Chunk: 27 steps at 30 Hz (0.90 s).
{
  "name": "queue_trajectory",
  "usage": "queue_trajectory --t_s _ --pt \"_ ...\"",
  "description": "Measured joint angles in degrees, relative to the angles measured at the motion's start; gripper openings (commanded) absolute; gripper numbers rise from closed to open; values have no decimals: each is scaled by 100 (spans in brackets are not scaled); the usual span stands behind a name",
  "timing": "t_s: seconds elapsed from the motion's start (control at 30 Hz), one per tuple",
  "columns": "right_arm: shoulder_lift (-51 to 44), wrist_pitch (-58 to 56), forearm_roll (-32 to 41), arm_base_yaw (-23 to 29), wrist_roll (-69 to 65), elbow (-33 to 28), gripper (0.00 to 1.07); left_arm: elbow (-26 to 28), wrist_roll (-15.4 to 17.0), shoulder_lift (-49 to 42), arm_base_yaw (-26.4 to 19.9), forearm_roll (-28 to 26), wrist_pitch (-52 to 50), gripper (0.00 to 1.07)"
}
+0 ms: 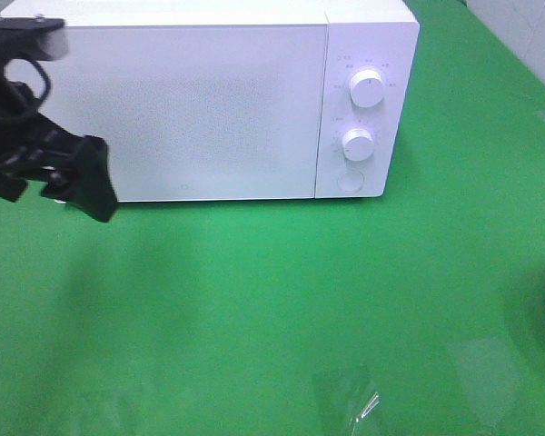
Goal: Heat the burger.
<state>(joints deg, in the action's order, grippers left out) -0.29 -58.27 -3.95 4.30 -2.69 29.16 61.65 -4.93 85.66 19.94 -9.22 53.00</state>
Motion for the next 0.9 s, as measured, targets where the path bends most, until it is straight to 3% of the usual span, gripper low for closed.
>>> queue_trajectory --t_s 0.13,0.17,0.27,0.5,0.67,0.7,0.9 --pt "0 0 0 0 0 0 76 0 0 -355 -922 103 481 98" --pt "0 0 0 0 0 0 76 0 0 -355 -922 103 481 98" --pt "0 0 0 0 0 0 76 0 -57 -653 -1490 132 825 98" --pt "0 0 0 0 0 0 76 -258 -218 -1255 -1845 195 1049 98" --pt "0 0 0 0 0 0 76 -1054 -235 -1965 -1954 338 1020 98" --pt "0 0 0 0 0 0 76 -1415 -235 -2240 -1977 378 1020 98" --pt "0 0 0 0 0 0 76 -2212 -223 -3054 -1977 493 1014 98"
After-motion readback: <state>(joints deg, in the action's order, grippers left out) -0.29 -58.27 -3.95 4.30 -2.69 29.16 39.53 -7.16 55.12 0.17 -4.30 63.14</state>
